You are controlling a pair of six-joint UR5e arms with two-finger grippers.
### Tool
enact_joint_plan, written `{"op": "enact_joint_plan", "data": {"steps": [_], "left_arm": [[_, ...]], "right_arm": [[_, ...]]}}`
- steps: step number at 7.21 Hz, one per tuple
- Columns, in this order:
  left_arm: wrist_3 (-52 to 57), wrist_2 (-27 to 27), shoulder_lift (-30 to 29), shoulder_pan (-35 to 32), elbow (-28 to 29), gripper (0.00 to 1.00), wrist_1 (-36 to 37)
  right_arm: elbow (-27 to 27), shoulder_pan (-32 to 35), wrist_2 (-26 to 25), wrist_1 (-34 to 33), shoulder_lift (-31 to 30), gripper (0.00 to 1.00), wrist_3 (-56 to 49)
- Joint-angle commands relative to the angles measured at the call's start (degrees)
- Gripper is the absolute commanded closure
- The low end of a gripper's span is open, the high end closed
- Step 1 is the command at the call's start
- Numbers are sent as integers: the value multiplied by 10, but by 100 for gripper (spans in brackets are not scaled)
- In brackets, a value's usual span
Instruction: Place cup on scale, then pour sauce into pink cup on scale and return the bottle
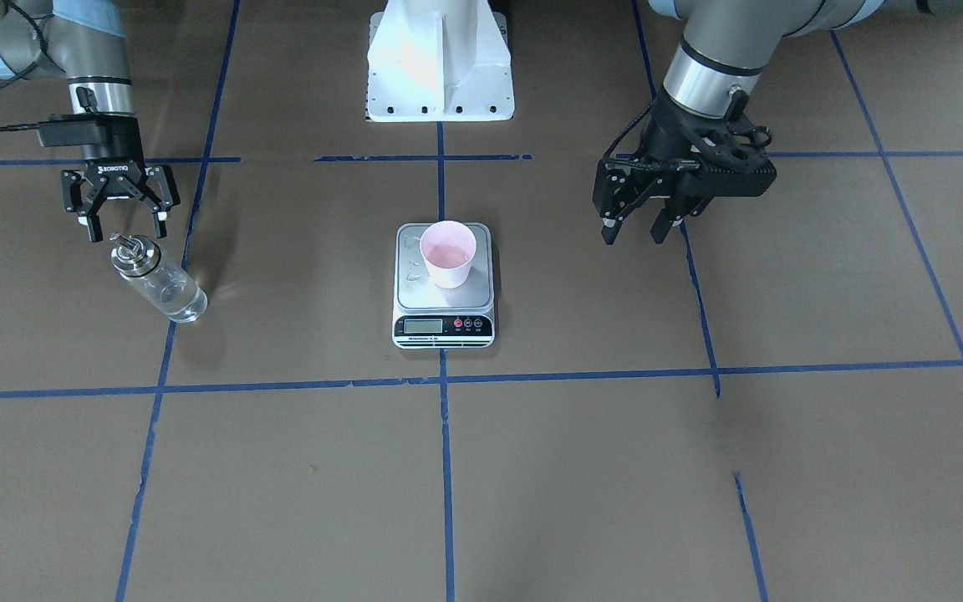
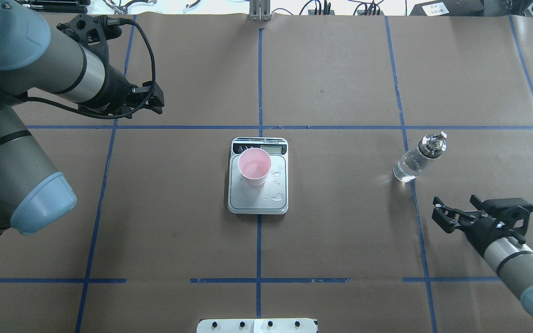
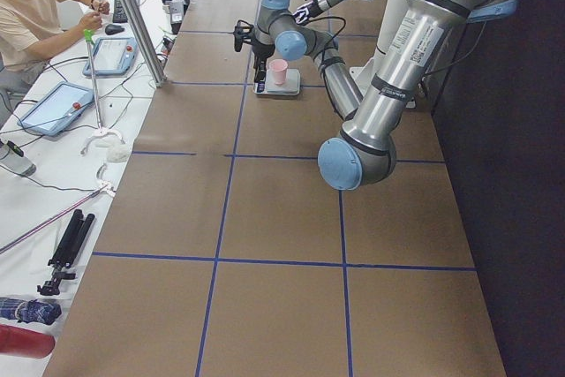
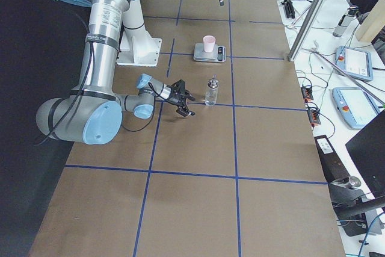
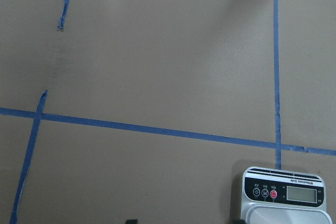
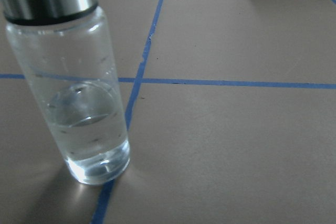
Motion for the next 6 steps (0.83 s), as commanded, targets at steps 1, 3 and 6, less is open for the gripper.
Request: {"op": "enact_joint_plan", "data": {"steps": [1, 3, 6], "left_arm": [[90, -1, 10, -23, 5, 33, 0], [196, -3, 31, -68, 18, 33, -2], [350, -8, 34, -149, 98, 33, -12]], "right_arm": [[-2, 78, 113, 41, -27, 0, -91], [-54, 271, 330, 118, -32, 0, -231], [-129, 601, 714, -11, 75, 0, -386]]}}
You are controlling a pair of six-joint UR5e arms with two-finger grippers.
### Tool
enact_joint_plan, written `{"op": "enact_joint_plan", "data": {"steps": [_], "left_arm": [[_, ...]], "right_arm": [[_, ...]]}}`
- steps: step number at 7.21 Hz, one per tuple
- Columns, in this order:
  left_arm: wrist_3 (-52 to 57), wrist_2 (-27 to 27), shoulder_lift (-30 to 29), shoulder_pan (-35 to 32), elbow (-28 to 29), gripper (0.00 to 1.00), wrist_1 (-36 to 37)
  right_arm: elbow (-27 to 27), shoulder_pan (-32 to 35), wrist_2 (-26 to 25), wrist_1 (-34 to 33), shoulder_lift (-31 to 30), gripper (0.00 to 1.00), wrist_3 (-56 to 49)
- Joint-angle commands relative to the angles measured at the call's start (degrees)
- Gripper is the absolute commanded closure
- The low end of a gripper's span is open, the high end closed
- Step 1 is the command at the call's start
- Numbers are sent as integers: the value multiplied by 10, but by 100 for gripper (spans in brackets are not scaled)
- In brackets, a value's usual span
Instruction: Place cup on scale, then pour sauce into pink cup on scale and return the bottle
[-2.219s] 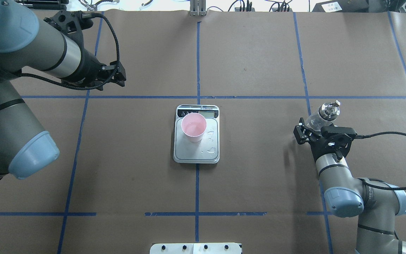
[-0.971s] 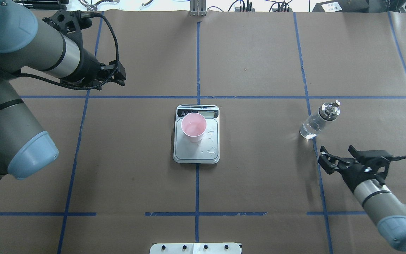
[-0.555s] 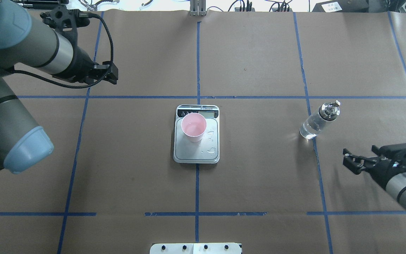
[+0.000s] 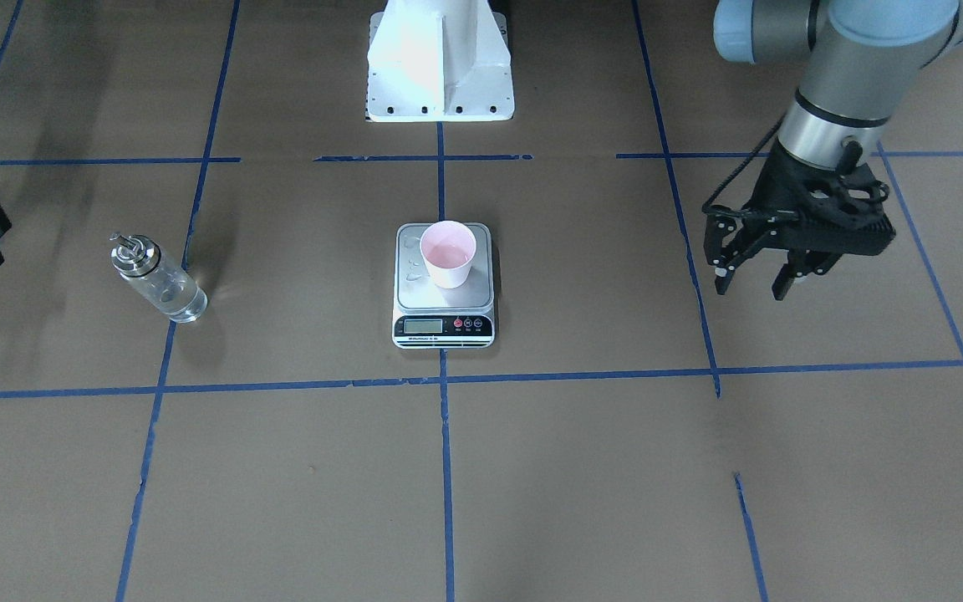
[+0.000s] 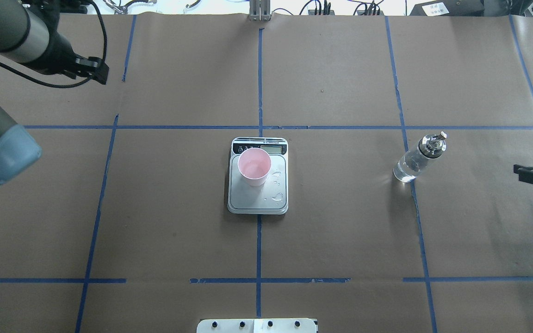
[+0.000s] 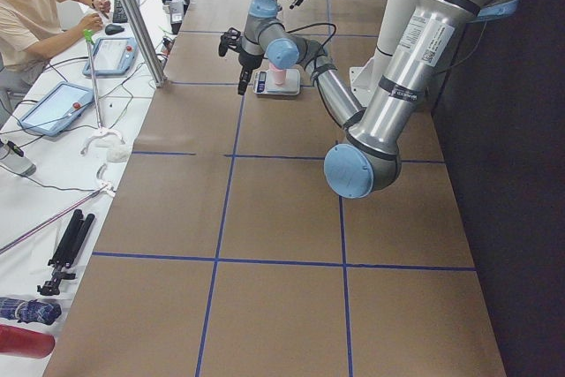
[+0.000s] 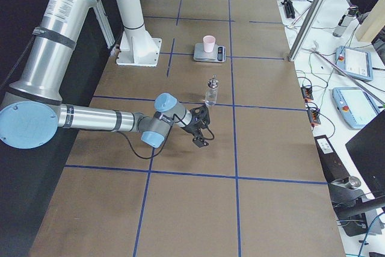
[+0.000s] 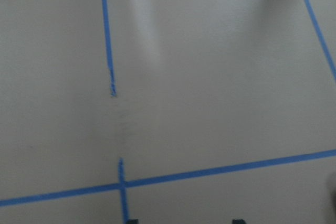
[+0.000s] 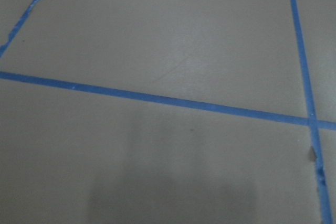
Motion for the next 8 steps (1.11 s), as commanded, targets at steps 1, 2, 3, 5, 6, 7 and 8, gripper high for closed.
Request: {"op": "enact_joint_plan", "data": {"steps": [1, 2, 3, 5, 6, 7, 8], "left_arm": [[112, -4, 2, -65, 67, 33, -25], [152, -21, 2, -95, 107, 33, -43], [203, -94, 2, -133, 168, 33, -82], [241, -213, 10, -207, 239, 33, -117], [257, -252, 17, -241, 246, 33, -113], [285, -268, 53, -253, 253, 28, -114], [285, -265, 56, -253, 262, 0, -110]], "right_arm": [[-30, 166, 182, -171, 96, 0, -132], [-29, 196, 190, -266, 138, 0, -164], [-25, 215, 197, -346, 174, 0, -165], [-28, 262, 246, -474, 226, 0, -240], [-35, 298, 303, -555, 240, 0, -360], [-34, 305, 313, -633, 258, 0, -428], [-29, 313, 335, -681, 260, 0, -452]]}}
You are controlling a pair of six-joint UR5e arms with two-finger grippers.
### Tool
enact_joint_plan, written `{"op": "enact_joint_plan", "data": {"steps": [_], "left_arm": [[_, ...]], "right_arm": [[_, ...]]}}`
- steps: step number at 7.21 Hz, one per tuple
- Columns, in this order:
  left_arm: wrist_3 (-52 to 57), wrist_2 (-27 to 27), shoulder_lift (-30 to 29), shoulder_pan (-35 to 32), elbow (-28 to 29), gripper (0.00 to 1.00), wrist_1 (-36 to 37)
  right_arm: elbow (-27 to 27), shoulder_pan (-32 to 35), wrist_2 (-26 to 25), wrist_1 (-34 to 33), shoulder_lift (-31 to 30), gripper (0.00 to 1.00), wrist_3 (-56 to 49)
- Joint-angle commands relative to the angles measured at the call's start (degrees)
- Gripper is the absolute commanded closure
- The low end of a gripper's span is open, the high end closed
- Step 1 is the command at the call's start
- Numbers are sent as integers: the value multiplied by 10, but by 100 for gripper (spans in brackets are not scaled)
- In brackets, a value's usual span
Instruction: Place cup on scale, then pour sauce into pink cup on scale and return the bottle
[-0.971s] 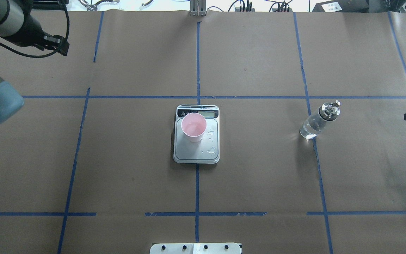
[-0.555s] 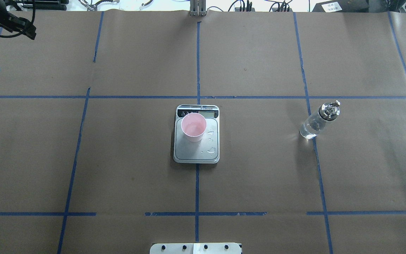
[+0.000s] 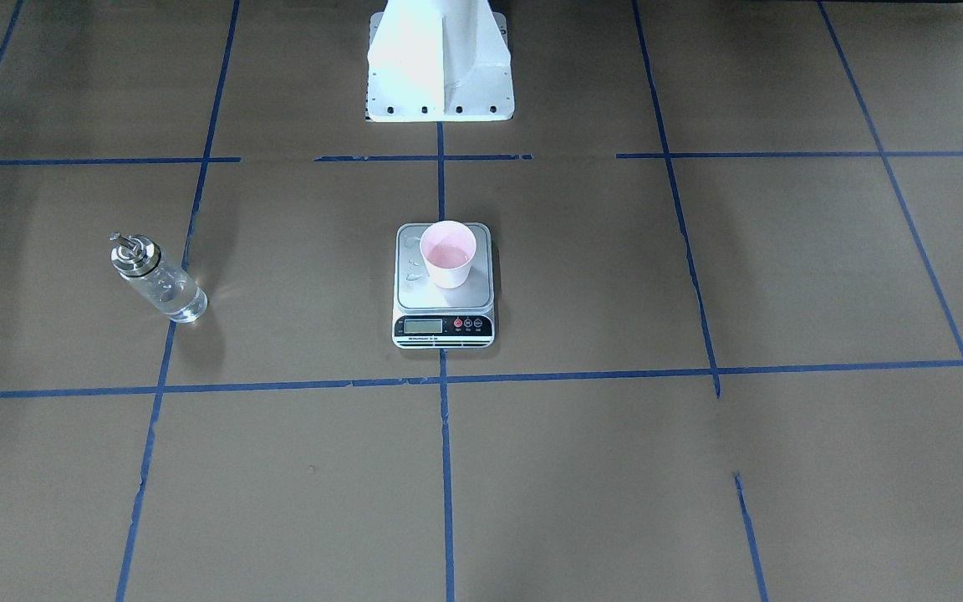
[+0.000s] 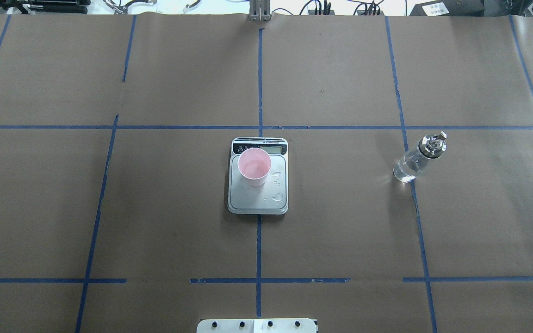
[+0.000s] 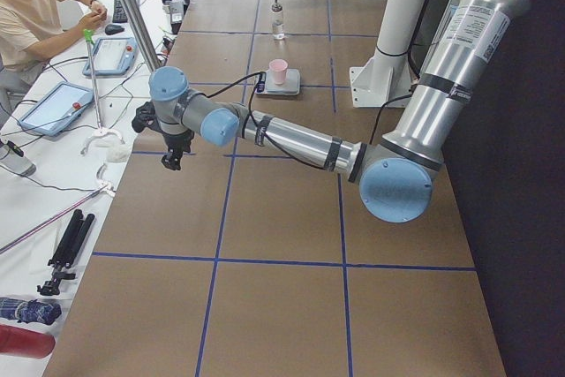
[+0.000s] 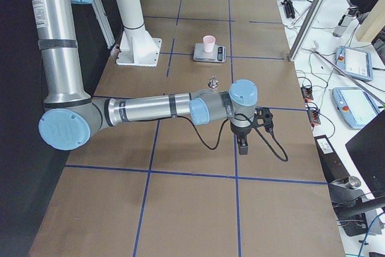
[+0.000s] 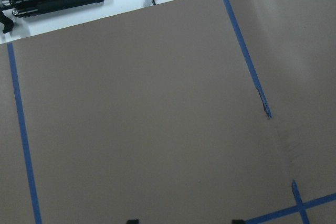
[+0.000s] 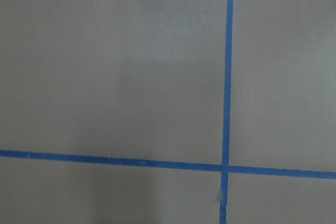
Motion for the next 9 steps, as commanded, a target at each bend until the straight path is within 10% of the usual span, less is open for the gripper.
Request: {"op": "enact_joint_plan", "data": {"steps": [1, 4, 9], "left_arm": [[11, 5, 17, -8, 9, 0, 18], [8, 85, 120, -2, -34, 0, -30], [12, 50, 123, 40, -46, 0, 1]], "right_arm": [[3, 14, 28, -88, 10, 0, -91], [0, 12, -19, -78, 0, 0, -87], [-22, 10, 4, -63, -12, 0, -84]]}}
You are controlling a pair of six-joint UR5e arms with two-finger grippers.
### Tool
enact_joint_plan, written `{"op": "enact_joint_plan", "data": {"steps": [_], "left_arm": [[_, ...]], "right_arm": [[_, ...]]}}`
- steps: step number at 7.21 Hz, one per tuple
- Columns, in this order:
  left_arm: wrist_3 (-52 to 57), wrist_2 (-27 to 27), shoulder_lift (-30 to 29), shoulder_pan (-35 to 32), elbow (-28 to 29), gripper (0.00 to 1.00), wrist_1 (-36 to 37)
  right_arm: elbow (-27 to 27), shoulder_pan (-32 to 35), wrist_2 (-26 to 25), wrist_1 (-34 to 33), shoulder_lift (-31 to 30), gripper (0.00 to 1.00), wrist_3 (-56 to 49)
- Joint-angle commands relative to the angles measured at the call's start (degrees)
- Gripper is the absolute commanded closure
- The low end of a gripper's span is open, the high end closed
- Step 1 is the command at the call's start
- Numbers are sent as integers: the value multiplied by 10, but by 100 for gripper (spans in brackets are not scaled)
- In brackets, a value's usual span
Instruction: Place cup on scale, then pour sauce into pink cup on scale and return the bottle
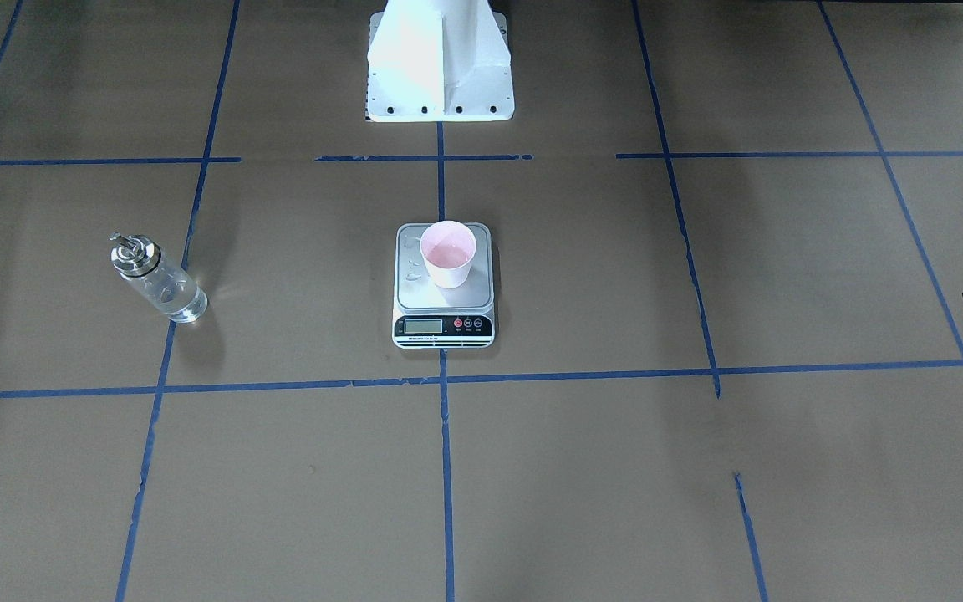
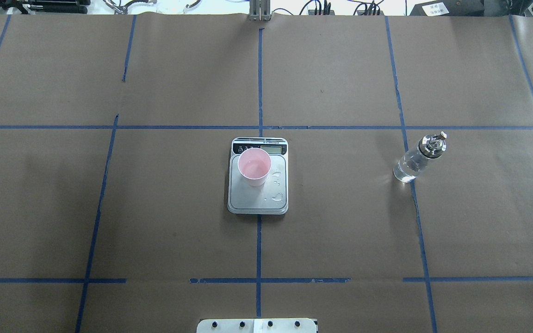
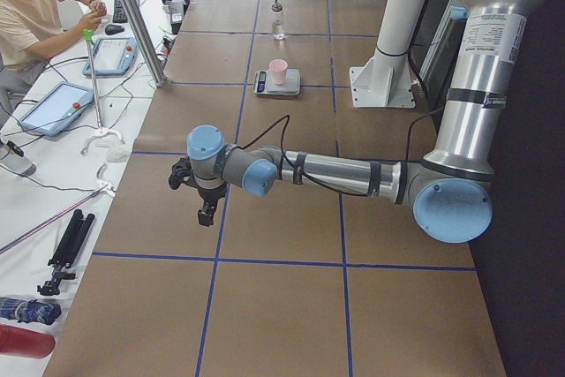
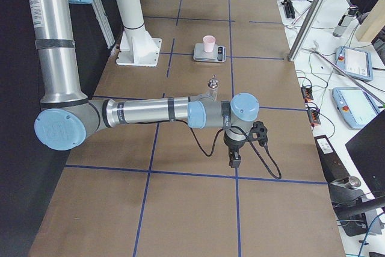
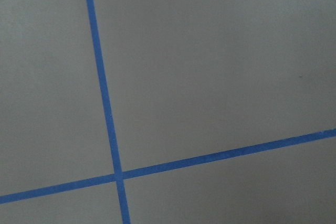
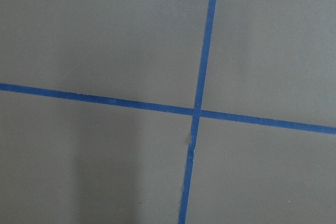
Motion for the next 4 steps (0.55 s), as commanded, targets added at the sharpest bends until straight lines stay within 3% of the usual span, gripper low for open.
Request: {"op": "enact_joint_plan", "data": {"steps": [1, 3, 4], "left_arm": [[1, -2, 0, -3, -22, 0, 98], [1, -7, 5, -43, -30, 0, 138], [24, -18, 5, -126, -19, 0, 138]], "right_arm": [[-4, 0, 28, 1, 0, 0, 1], [-4, 0, 29, 2, 3, 0, 1], [-4, -1, 28, 2, 6, 0, 1]]}}
